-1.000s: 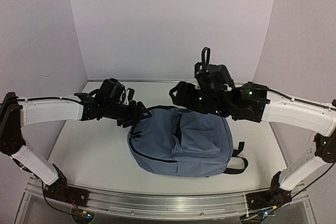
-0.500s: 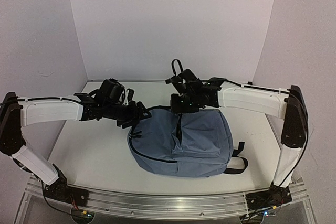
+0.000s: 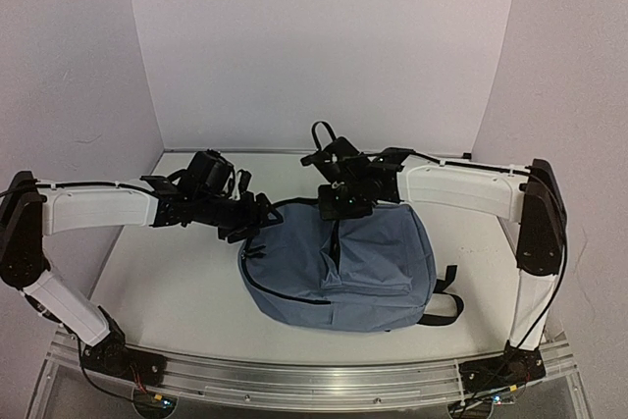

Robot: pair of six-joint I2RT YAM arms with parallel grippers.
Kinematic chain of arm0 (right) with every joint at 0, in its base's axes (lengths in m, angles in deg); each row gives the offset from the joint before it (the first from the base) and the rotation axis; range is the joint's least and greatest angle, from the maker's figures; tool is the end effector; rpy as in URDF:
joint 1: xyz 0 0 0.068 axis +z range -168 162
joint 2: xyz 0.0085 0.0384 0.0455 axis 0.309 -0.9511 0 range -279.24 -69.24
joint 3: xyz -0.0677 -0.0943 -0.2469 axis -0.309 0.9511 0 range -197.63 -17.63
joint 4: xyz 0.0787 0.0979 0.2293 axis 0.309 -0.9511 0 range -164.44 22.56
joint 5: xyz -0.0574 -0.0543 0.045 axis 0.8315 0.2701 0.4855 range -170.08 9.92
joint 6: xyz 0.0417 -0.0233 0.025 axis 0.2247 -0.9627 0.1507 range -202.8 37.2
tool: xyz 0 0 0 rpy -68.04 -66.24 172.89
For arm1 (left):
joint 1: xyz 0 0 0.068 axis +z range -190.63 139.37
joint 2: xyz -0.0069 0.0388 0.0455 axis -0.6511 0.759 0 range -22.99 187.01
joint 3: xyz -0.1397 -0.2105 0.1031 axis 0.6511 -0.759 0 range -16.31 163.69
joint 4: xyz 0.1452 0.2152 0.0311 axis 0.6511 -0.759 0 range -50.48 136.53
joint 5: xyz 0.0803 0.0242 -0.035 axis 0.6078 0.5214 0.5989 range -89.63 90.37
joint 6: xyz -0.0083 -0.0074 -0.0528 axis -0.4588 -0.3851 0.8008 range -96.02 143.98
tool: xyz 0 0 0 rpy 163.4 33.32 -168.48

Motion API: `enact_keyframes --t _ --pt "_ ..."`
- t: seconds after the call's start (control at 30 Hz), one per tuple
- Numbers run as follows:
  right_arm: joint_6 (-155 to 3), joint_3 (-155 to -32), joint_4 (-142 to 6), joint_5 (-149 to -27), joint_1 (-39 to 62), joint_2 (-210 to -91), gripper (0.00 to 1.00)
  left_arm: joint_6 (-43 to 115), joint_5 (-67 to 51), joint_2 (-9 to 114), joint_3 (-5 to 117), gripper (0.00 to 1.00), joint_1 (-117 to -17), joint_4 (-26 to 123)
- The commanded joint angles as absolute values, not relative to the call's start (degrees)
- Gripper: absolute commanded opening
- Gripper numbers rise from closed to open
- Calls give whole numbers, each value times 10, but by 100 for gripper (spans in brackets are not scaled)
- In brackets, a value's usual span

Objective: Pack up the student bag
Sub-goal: Zip the student bag at the center of the board.

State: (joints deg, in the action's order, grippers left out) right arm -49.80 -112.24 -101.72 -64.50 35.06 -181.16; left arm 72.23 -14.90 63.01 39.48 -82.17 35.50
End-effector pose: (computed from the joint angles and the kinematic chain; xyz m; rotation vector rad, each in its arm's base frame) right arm 0.2706 0.3439 0.2581 -0.3121 2.4353 0.3376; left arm 0.2370 -0.2225 0.2340 0.0055 2.5221 -1.0445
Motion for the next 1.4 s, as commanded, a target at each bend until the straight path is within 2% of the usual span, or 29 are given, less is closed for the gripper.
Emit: enact_keyframes --t 0.0,0.1,0.27,0.37,0.53,0.63,0.77,1.07,1.27,1.37 --pt "-494 -1143 -1033 -620 360 -1832 35 721 -158 637 408 73 -818 353" --pt "-492 -1143 -1035 -616 359 -1835 30 721 -155 635 408 73 -819 350" --pt "-481 -1142 -1038 -585 360 -1832 12 722 -152 630 408 73 -818 346" --pt "-473 -1139 -1042 -564 360 -1834 5 722 -148 629 410 73 -818 343" --pt "-469 -1140 -1044 -574 361 -1839 7 720 -150 630 412 73 -818 340" --pt "-466 -1139 -1046 -567 364 -1833 0 723 -149 630 410 74 -818 343" --pt "-453 -1128 -1044 -543 370 -1802 0 727 -150 629 406 74 -818 352" --pt "-402 -1059 -1024 -507 369 -1737 0 718 -226 676 444 76 -842 454" --pt "-393 -1018 -977 -571 368 -1701 0 729 -276 759 510 77 -887 514" --pt "-391 -980 -941 -617 366 -1671 5 742 -284 785 524 73 -898 537"
